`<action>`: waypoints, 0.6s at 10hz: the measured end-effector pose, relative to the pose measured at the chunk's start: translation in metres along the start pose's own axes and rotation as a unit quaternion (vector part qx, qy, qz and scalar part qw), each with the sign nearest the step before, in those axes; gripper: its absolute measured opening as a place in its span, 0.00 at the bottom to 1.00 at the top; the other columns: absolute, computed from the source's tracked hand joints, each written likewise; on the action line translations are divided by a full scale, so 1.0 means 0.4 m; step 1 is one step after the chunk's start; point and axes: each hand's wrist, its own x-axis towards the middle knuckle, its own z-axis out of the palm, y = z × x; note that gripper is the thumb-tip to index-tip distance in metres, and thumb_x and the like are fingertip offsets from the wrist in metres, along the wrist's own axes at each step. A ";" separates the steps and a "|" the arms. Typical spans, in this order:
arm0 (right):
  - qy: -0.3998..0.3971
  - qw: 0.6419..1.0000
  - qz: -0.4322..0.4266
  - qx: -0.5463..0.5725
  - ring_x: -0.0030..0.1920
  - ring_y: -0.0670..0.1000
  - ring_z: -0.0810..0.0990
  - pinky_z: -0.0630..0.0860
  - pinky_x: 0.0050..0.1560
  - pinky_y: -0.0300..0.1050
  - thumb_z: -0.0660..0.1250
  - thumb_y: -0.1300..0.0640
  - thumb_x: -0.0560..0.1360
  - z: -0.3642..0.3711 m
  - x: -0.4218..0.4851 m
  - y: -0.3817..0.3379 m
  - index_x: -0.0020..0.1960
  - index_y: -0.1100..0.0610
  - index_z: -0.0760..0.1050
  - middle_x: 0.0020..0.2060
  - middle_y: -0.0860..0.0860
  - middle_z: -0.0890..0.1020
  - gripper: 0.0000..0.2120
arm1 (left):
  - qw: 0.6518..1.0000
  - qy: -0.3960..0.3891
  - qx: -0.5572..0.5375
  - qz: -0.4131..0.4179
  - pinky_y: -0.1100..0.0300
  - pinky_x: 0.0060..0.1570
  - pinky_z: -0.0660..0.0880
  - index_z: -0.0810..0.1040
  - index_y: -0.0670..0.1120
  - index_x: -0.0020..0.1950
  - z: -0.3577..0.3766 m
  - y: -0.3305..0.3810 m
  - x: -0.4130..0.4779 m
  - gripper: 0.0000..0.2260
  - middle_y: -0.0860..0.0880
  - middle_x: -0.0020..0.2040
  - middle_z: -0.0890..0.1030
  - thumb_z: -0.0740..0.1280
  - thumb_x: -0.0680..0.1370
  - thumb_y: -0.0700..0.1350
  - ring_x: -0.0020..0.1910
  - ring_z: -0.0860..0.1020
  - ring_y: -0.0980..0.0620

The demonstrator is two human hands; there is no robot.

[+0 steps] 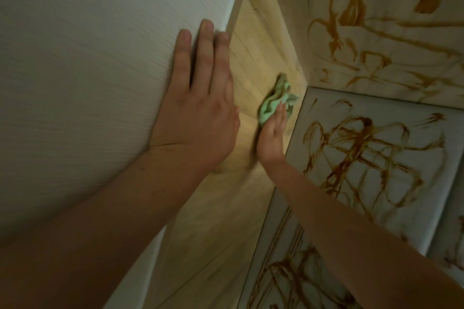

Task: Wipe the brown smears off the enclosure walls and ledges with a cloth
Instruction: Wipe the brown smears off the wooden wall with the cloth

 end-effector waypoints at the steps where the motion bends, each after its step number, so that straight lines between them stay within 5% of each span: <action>1: 0.015 0.986 0.167 0.025 0.81 0.54 0.60 0.57 0.79 0.53 0.43 0.37 0.82 -0.045 0.125 0.114 0.84 0.51 0.55 0.82 0.54 0.60 0.34 | 1.000 -0.002 0.000 -0.001 0.33 0.78 0.45 0.54 0.30 0.79 0.011 0.003 0.001 0.34 0.32 0.82 0.50 0.49 0.85 0.56 0.81 0.47 0.30; 2: -0.023 0.963 0.263 0.048 0.75 0.56 0.71 0.69 0.75 0.58 0.43 0.44 0.86 -0.060 0.160 0.213 0.81 0.55 0.60 0.78 0.55 0.69 0.28 | 1.000 -0.010 -0.002 0.015 0.32 0.78 0.45 0.55 0.30 0.79 0.001 0.000 -0.003 0.33 0.32 0.82 0.50 0.49 0.85 0.55 0.81 0.48 0.29; 3: 0.007 0.951 0.297 0.089 0.78 0.58 0.65 0.65 0.77 0.60 0.42 0.41 0.86 -0.039 0.039 0.133 0.83 0.55 0.54 0.80 0.56 0.63 0.30 | 0.999 0.006 -0.038 0.002 0.32 0.78 0.46 0.56 0.30 0.78 -0.010 -0.001 0.002 0.31 0.31 0.82 0.50 0.50 0.85 0.53 0.81 0.48 0.29; 4: -0.024 0.948 0.306 0.083 0.81 0.57 0.57 0.55 0.81 0.61 0.48 0.27 0.79 -0.017 -0.039 0.061 0.85 0.51 0.48 0.83 0.51 0.56 0.43 | 1.000 0.013 0.001 -0.003 0.32 0.78 0.47 0.58 0.31 0.79 0.014 0.000 -0.003 0.32 0.32 0.82 0.51 0.49 0.84 0.55 0.81 0.49 0.29; 5: -0.074 0.971 0.219 0.061 0.83 0.53 0.50 0.48 0.82 0.60 0.48 0.22 0.74 -0.029 -0.084 -0.027 0.85 0.44 0.45 0.84 0.49 0.50 0.47 | 1.000 0.009 -0.006 0.003 0.32 0.78 0.44 0.57 0.31 0.79 0.002 0.000 -0.005 0.33 0.32 0.82 0.50 0.49 0.84 0.55 0.81 0.48 0.29; 6: -0.104 0.988 0.116 -0.005 0.83 0.52 0.48 0.48 0.82 0.57 0.48 0.29 0.82 -0.044 -0.128 -0.072 0.85 0.45 0.43 0.84 0.49 0.49 0.38 | 1.000 -0.009 0.016 0.000 0.33 0.78 0.44 0.58 0.31 0.79 -0.007 -0.005 -0.009 0.33 0.32 0.82 0.51 0.49 0.83 0.55 0.81 0.49 0.29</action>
